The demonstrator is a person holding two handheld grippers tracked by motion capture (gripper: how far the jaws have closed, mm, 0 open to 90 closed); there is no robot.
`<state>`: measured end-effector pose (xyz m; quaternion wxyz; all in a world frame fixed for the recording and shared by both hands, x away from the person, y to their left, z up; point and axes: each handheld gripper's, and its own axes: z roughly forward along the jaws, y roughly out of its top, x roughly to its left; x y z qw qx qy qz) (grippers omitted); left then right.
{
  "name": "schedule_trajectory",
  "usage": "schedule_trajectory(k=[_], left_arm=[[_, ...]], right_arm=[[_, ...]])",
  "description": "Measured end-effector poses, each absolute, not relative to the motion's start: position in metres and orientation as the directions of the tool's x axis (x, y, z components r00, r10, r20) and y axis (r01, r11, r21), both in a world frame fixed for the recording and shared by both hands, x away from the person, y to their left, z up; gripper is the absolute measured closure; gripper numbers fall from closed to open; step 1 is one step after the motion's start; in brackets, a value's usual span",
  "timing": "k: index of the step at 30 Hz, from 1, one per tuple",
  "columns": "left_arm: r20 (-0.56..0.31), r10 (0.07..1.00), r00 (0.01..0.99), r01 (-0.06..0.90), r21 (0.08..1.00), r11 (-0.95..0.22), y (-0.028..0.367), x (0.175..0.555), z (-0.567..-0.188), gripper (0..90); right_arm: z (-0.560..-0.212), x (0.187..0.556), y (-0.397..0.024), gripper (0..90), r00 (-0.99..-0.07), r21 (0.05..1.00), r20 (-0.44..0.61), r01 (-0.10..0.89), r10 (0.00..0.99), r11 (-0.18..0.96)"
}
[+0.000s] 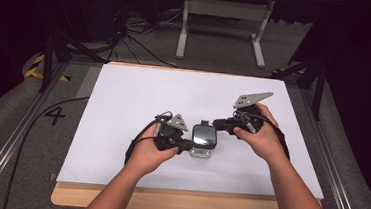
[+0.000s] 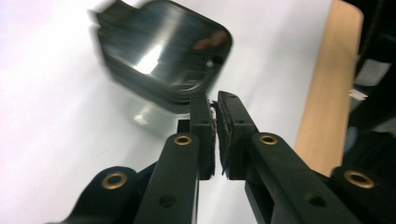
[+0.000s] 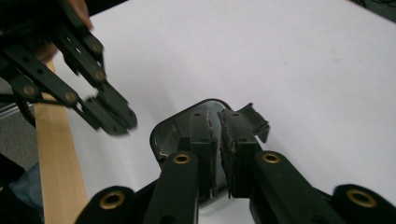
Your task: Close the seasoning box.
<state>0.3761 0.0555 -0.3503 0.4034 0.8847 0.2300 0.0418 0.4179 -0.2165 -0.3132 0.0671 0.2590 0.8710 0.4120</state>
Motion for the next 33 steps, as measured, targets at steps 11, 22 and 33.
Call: schedule_trajectory(k=[11,22,33], left_arm=[[-0.164,0.569,0.805,0.45,0.794,-0.408,0.126,0.391,-0.336,78.5],[-0.22,0.701,0.679,0.532,0.805,-0.262,0.175,0.411,-0.354,76.0],[-0.25,0.781,0.572,0.547,0.826,-0.135,0.204,0.43,-0.388,69.0]], right_arm=[[-0.31,0.418,-0.282,72.0,-0.765,0.789,0.123,0.461,0.632,0.405],[-0.335,0.415,-0.343,68.2,-0.631,0.806,0.16,0.527,0.759,0.268],[-0.378,0.431,-0.369,55.7,-0.522,0.748,0.102,0.602,0.847,0.281]])
